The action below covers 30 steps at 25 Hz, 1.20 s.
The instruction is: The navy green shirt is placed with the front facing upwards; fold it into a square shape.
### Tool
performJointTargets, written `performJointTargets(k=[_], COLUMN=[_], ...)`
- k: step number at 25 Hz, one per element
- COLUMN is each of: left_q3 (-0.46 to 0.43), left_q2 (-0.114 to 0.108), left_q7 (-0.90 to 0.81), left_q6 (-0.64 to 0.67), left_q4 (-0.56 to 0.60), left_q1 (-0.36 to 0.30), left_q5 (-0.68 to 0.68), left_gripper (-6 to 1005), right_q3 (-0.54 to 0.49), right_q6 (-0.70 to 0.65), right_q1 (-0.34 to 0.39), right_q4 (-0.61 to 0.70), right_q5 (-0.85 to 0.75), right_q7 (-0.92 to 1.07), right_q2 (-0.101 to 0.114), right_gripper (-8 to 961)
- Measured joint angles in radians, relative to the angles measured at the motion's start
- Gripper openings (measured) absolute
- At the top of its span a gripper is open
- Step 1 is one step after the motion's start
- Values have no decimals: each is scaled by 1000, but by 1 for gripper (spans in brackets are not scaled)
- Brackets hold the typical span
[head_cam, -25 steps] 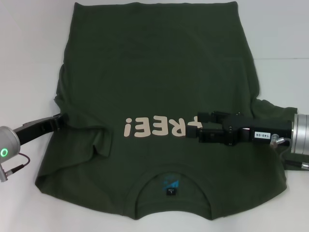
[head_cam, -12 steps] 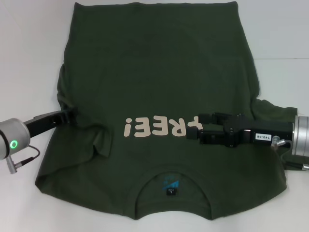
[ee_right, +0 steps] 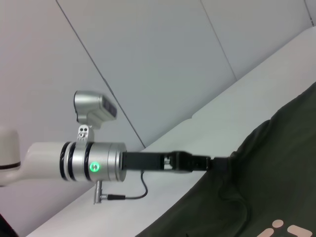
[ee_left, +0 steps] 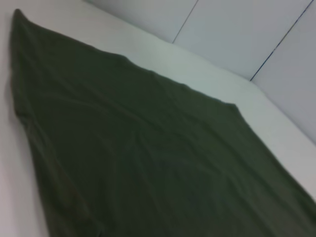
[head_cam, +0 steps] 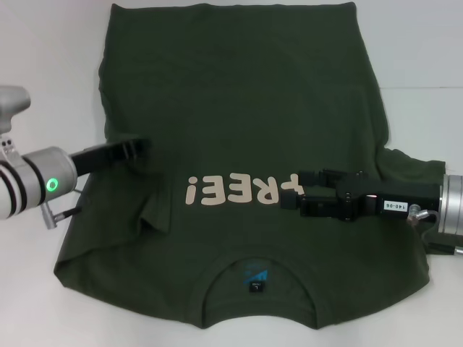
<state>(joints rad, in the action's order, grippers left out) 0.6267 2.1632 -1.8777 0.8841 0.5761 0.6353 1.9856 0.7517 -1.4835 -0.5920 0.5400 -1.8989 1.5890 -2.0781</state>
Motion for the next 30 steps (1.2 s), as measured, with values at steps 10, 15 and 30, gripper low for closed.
performJointTargets(k=[10, 15, 30], left_q3=[-6, -9, -9], left_q2=[-1, -3, 0], left_q7=[-31, -31, 120], left_q6=[5, 6, 343], left_q4=[-32, -26, 100], left_q1=[28, -5, -162], left_q5=[-56, -112, -160], left_gripper=[186, 293, 723], right_q3=[0, 0, -30], right_q6=[0, 0, -2], right_q1=[0, 0, 11], right_q4=[0, 0, 1], right_q5=[0, 0, 0], right_q7=[-3, -3, 141], right_q2=[1, 3, 56], right_gripper=[912, 913, 913])
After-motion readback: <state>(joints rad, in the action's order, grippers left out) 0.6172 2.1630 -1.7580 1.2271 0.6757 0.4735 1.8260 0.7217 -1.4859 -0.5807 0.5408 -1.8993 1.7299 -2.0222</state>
